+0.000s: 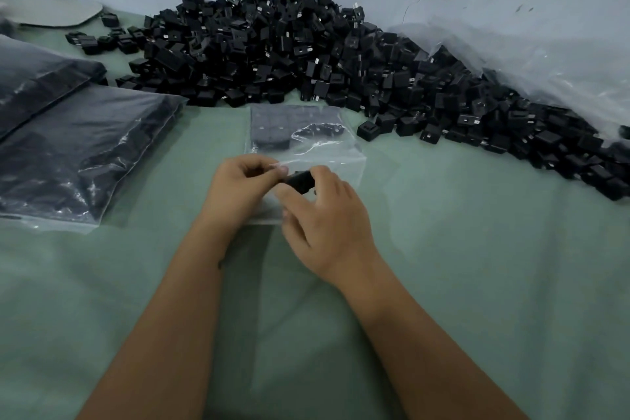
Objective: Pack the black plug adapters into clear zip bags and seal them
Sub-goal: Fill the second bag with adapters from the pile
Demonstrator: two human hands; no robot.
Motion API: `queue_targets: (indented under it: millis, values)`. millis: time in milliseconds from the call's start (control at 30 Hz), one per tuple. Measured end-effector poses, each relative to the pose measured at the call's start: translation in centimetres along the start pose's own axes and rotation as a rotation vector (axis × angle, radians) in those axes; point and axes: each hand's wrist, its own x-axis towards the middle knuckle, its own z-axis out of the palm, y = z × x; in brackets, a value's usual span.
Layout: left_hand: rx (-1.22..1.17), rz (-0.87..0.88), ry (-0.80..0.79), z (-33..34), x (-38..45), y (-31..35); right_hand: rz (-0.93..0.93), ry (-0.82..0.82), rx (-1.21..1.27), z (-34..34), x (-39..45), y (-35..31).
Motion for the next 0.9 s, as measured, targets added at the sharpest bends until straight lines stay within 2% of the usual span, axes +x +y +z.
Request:
queue_targets:
  millis: [67, 167, 233, 300, 400, 500, 633, 767, 900]
  values:
    - [-0.082, 0.058, 0.004, -0.3, 0.1, -0.1, 0.078, -0.089, -0.097, 0.2, -0.2, 0.1]
    - [-0.210, 0.194, -0.223, -0.6, -0.3, 0.1, 0.181, -0.241, -0.163, 0.5, -0.3, 0.0]
    - [-0.257, 0.209, -0.321, -0.5, -0.4, 0.1, 0.224, -0.288, -0.156, 0.5, -0.2, 0.2]
    - [-0.238, 0.177, -0.209, -0.6, 0.1, -0.2, 0.230, -0.287, -0.162, 0.3, -0.2, 0.3]
    - [-0.223, 0.075, 0.129, -1.2, 0.8, -1.0, 0.261, -0.227, -0.171, 0.1, -0.2, 0.0]
    - [-0.207, 0.006, 0.351, -1.3, 1.2, -1.6, 0.279, -0.317, -0.194, 0.5, 0.1, -0.3]
    - [-0.150, 0.004, 0.368, -0.7, 1.4, -1.8, 0.316, -0.418, -0.165, 0.8, 0.6, 0.3]
    - [-0.156, -0.020, 0.431, -0.7, 1.6, -2.1, 0.325, -0.268, -0.149, 0.5, 0.0, 0.4]
    - [-0.201, -0.030, 0.463, -0.9, 1.6, -2.0, 0.284, -0.387, -0.197, 1.2, 0.8, 0.9]
